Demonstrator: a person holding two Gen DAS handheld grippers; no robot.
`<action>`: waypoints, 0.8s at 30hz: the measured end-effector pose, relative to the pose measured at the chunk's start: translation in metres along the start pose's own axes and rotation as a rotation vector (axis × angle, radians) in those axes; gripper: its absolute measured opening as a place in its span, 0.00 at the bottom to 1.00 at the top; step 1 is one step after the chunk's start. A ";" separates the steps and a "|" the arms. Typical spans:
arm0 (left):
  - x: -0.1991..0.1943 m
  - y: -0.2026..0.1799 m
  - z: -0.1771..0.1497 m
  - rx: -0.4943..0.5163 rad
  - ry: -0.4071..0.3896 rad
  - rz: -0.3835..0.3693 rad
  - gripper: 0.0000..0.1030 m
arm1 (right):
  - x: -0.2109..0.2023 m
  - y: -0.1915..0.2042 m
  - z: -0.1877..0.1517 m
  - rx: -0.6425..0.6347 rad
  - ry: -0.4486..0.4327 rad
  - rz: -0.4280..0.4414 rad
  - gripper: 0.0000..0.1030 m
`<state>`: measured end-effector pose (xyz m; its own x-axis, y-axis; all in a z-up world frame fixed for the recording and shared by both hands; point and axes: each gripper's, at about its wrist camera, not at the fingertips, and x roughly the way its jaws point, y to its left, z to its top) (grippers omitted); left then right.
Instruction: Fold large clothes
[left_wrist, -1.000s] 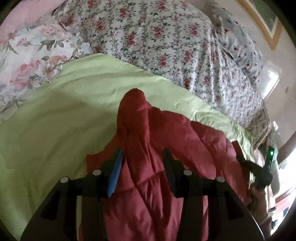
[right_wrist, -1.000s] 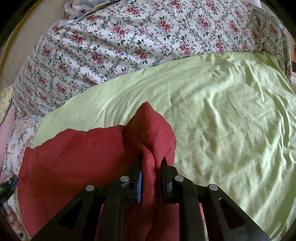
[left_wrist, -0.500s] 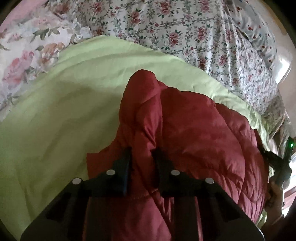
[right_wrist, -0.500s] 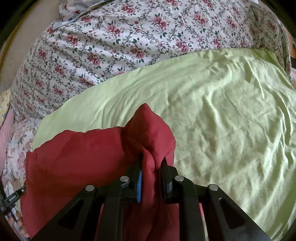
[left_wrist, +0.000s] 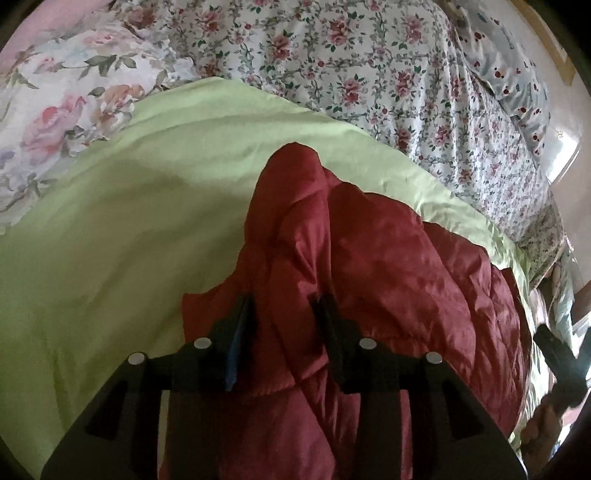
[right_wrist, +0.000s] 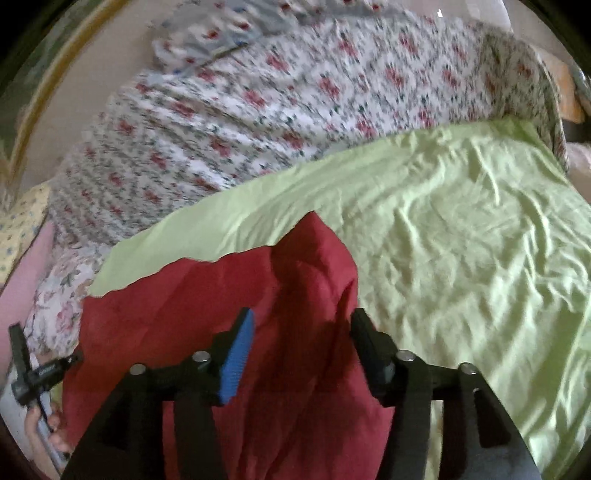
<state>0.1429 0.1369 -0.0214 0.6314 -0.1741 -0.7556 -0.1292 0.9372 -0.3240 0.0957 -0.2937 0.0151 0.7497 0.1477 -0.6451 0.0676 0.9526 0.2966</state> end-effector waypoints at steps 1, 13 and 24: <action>-0.005 0.000 -0.001 -0.002 -0.010 -0.001 0.43 | -0.006 0.002 -0.004 -0.006 -0.004 0.008 0.61; -0.068 -0.037 -0.060 0.131 -0.071 -0.024 0.64 | -0.029 0.029 -0.066 -0.082 0.080 0.043 0.62; -0.075 -0.097 -0.108 0.303 -0.038 0.011 0.77 | -0.037 0.074 -0.097 -0.233 0.062 0.006 0.72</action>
<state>0.0260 0.0268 0.0052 0.6604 -0.1572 -0.7343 0.0943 0.9875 -0.1266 0.0089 -0.2027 -0.0076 0.7074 0.1622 -0.6879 -0.0955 0.9863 0.1344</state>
